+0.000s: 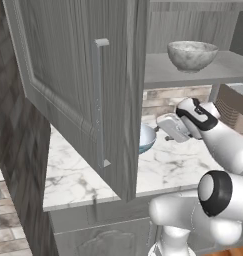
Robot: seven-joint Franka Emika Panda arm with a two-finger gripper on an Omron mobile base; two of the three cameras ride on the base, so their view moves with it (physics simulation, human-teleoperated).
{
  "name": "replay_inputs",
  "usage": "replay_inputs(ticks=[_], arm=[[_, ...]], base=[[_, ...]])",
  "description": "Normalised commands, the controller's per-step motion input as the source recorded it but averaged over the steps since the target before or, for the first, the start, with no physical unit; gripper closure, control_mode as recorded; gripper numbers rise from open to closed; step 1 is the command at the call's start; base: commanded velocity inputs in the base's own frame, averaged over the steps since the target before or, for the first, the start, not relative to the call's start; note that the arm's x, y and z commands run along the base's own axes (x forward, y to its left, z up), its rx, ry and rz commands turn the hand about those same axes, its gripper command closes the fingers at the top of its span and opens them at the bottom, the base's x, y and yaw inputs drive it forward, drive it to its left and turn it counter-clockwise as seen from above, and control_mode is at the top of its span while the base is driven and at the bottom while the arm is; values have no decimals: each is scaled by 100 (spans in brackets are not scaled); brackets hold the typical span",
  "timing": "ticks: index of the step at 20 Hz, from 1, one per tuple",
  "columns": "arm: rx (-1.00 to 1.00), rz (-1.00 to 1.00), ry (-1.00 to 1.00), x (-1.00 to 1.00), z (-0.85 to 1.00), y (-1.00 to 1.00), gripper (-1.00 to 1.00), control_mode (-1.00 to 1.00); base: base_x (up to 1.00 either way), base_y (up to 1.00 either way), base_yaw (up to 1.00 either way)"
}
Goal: Open the cabinet. Pick the bowls from the counter and place them in the cabinet. Then close the cabinet.
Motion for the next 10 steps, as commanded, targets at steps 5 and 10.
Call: replay_inputs(ticks=[5,10], arm=[[0,0,0,17,-20,0,-100,-100],[0,0,0,14,-25,0,-100,-100]], base=[[0,0,0],[0,0,0]])
